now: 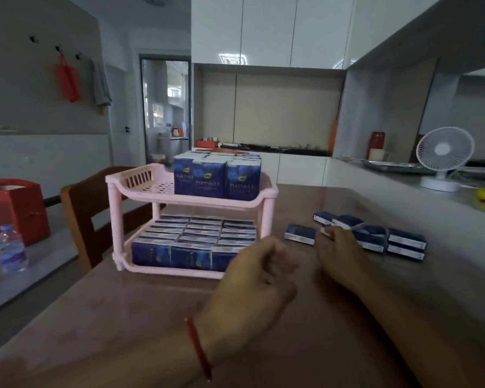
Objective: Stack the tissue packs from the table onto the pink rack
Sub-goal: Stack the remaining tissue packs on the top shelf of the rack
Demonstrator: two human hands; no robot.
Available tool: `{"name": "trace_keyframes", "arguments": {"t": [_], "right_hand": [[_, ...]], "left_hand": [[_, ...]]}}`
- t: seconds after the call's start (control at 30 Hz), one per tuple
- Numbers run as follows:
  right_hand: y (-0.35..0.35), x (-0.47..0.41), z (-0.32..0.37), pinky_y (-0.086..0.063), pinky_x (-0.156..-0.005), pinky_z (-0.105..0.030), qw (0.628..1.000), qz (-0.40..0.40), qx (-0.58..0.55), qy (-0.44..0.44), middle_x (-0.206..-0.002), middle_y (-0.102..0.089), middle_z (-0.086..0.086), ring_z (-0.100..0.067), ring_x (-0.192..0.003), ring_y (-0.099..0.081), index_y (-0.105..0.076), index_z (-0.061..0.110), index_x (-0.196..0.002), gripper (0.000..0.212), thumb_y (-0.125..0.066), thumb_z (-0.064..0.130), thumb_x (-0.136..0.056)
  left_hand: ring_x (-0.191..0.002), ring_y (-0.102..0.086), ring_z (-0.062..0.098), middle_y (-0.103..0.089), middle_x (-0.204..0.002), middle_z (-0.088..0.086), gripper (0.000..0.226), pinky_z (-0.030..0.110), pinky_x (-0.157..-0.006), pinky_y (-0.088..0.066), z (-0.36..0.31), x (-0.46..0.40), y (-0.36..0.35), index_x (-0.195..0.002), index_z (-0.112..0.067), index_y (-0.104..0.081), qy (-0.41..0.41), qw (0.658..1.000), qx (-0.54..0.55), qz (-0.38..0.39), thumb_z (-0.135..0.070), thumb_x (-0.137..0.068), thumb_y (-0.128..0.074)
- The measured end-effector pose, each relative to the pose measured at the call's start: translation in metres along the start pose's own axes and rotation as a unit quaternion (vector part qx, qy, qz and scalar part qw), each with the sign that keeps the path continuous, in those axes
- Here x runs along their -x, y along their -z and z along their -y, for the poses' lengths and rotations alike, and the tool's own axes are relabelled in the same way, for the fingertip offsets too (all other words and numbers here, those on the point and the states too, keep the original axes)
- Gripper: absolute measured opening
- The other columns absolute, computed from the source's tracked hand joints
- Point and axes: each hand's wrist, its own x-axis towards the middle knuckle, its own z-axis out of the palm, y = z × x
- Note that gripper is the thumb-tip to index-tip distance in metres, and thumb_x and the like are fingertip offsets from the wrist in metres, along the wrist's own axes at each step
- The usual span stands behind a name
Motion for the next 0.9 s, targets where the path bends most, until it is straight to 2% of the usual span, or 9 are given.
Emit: {"name": "trace_keyframes", "arguments": {"t": [0.07, 0.13, 0.23, 0.27, 0.37, 0.5, 0.7, 0.83, 0.9], "right_hand": [[0.002, 0.000, -0.002, -0.044, -0.100, -0.043, 0.998, 0.043, 0.051, 0.016, -0.129, -0.055, -0.017, -0.034, -0.119, -0.052, -0.056, 0.004, -0.122, 0.028, -0.051, 0.017, -0.097], [-0.002, -0.003, -0.003, -0.043, -0.101, -0.043, 0.995, 0.069, 0.068, -0.003, -0.132, -0.053, -0.013, -0.033, -0.122, -0.050, -0.052, 0.007, -0.128, 0.040, -0.061, 0.020, -0.091], [-0.015, -0.019, -0.014, -0.046, -0.088, -0.042, 0.991, 0.069, 0.115, 0.010, -0.118, -0.051, -0.003, -0.029, -0.114, -0.053, -0.049, 0.024, -0.112, 0.041, -0.059, 0.048, -0.081], [-0.019, -0.025, -0.018, -0.047, -0.087, -0.043, 0.987, 0.074, 0.139, 0.013, -0.121, -0.050, -0.003, -0.028, -0.114, -0.053, -0.047, 0.025, -0.113, 0.046, -0.056, 0.055, -0.079], [-0.030, -0.047, -0.027, -0.048, -0.098, -0.047, 0.984, 0.090, 0.148, 0.044, -0.147, -0.043, -0.002, -0.028, -0.126, -0.052, -0.034, 0.026, -0.141, 0.072, -0.052, 0.062, -0.082], [-0.037, -0.065, -0.031, -0.052, -0.086, -0.044, 0.989, 0.074, 0.109, 0.073, -0.124, -0.060, 0.004, -0.022, -0.106, -0.061, -0.047, 0.035, -0.118, 0.043, -0.048, 0.061, -0.084], [-0.036, -0.059, -0.035, -0.054, -0.076, -0.042, 0.997, 0.037, 0.038, 0.050, -0.101, -0.060, 0.004, -0.017, -0.089, -0.061, -0.057, 0.026, -0.101, 0.035, -0.062, 0.054, -0.079], [-0.013, -0.041, -0.026, -0.053, -0.084, -0.038, 0.999, 0.008, -0.030, 0.010, -0.111, -0.064, -0.003, -0.019, -0.097, -0.061, -0.062, 0.011, -0.116, 0.048, -0.073, 0.041, -0.081], [0.010, -0.029, -0.019, -0.051, -0.077, -0.030, 0.997, 0.010, -0.078, 0.006, -0.109, -0.066, 0.001, -0.012, -0.092, -0.062, -0.064, 0.015, -0.121, 0.046, -0.074, 0.036, -0.082]], "left_hand": [[-0.063, -0.058, -0.003, -0.061, -0.076, -0.014, 0.034, 0.018, -0.061, -0.051, 0.020, -0.015, -0.029, -0.082, -0.032, -0.060, 0.037, 0.997, -0.035, 0.051, 0.001, -0.075, -0.064], [-0.069, -0.058, -0.005, -0.060, -0.082, -0.014, 0.031, 0.010, -0.063, -0.047, 0.033, -0.032, -0.049, -0.090, -0.027, -0.061, 0.039, 0.995, -0.067, 0.066, 0.002, -0.080, -0.064], [-0.066, -0.059, 0.004, -0.062, -0.077, -0.009, 0.022, 0.020, -0.067, -0.053, 0.048, -0.045, -0.061, -0.091, -0.021, -0.063, 0.100, 0.995, -0.008, 0.027, 0.000, -0.083, -0.062], [-0.063, -0.060, 0.006, -0.063, -0.076, -0.005, 0.021, 0.024, -0.063, -0.055, 0.050, -0.046, -0.061, -0.090, -0.020, -0.063, 0.126, 0.991, 0.038, 0.011, 0.000, -0.084, -0.061], [-0.057, -0.060, 0.007, -0.066, -0.084, 0.003, 0.021, 0.019, -0.053, -0.051, 0.057, -0.049, -0.059, -0.099, -0.013, -0.063, 0.167, 0.982, 0.092, 0.002, 0.001, -0.084, -0.060], [-0.060, -0.063, 0.014, -0.065, -0.086, 0.007, 0.023, 0.026, -0.054, -0.053, 0.058, -0.053, -0.062, -0.102, -0.017, -0.061, 0.192, 0.971, 0.141, 0.004, -0.001, -0.086, -0.058], [-0.064, -0.064, 0.019, -0.062, -0.085, 0.006, 0.023, 0.033, -0.059, -0.055, 0.058, -0.050, -0.061, -0.102, -0.014, -0.060, 0.197, 0.966, 0.167, 0.003, 0.003, -0.088, -0.055], [-0.069, -0.068, 0.020, -0.071, -0.087, 0.013, 0.016, 0.034, -0.062, -0.058, 0.057, -0.049, -0.060, -0.108, -0.009, -0.060, 0.203, 0.961, 0.190, 0.008, -0.002, -0.094, -0.058], [-0.067, -0.070, 0.014, -0.073, -0.081, 0.007, 0.015, 0.032, -0.067, -0.060, 0.057, -0.049, -0.062, -0.111, -0.007, -0.060, 0.198, 0.960, 0.196, 0.003, -0.006, -0.095, -0.059]]}}
